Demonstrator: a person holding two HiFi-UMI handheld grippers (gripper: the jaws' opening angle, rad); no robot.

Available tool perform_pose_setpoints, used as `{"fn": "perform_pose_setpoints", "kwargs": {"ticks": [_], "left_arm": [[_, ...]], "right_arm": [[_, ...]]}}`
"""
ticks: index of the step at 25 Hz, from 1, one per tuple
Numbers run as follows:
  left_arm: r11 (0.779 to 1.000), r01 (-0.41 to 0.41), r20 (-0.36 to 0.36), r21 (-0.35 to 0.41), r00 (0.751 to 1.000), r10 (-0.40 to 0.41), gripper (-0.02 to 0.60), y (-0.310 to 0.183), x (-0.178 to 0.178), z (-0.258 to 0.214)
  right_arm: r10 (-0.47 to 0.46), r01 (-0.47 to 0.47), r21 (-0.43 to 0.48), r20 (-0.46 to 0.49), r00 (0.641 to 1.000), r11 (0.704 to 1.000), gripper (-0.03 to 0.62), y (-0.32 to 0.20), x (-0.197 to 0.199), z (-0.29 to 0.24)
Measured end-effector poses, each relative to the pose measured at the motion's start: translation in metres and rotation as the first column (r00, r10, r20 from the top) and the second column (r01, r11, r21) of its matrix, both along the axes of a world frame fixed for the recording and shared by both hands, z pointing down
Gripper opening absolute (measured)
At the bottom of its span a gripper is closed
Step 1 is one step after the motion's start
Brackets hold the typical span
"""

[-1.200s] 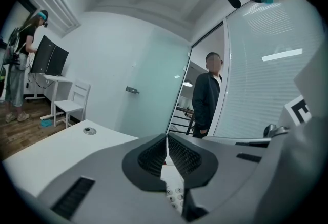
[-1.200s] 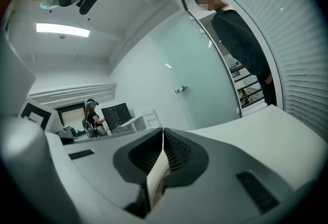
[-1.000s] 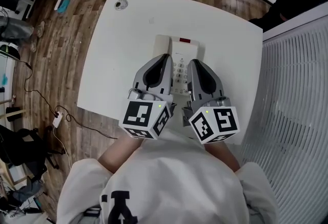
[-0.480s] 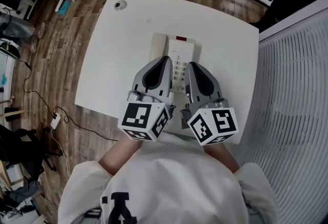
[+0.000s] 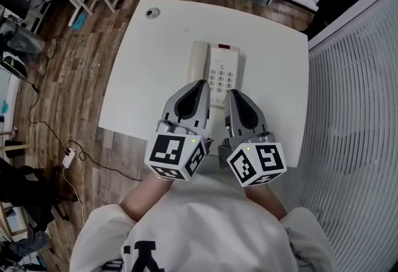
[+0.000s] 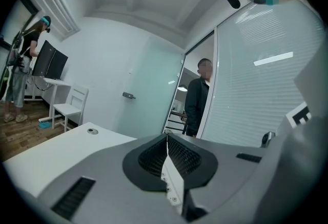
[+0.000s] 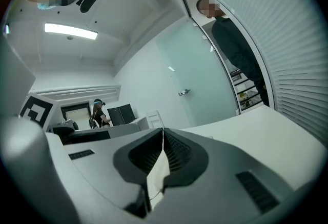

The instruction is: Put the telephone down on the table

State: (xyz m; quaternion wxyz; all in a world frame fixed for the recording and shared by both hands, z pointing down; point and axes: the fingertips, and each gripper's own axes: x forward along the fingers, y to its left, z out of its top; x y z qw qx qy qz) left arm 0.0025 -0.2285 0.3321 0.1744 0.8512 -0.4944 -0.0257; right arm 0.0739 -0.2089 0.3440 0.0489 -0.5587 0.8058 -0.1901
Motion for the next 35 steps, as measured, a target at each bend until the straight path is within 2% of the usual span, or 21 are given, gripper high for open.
{"fn": "perform_pose_setpoints", "kwargs": {"ticks": [16, 30, 35], "left_arm": [[0.998, -0.059, -0.004, 0.038, 0.998, 0.059, 0.009, 0.107, -0.036, -0.024], [0.994, -0.083, 0.006, 0.071, 0.997, 0.083, 0.009, 0.14, -0.035, -0.036], [0.993, -0.098, 0.007, 0.061, 0.995, 0.098, 0.009, 0.155, -0.035, -0.036]], "right_arm": [[0.058, -0.058, 0.066, -0.005, 0.998, 0.996, 0.031, 0.106, -0.043, -0.034], [0.068, -0.066, 0.066, -0.015, 0.998, 0.996, 0.031, 0.142, -0.048, -0.037], [0.074, -0.073, 0.059, -0.017, 0.997, 0.996, 0.031, 0.157, -0.052, -0.038]]}}
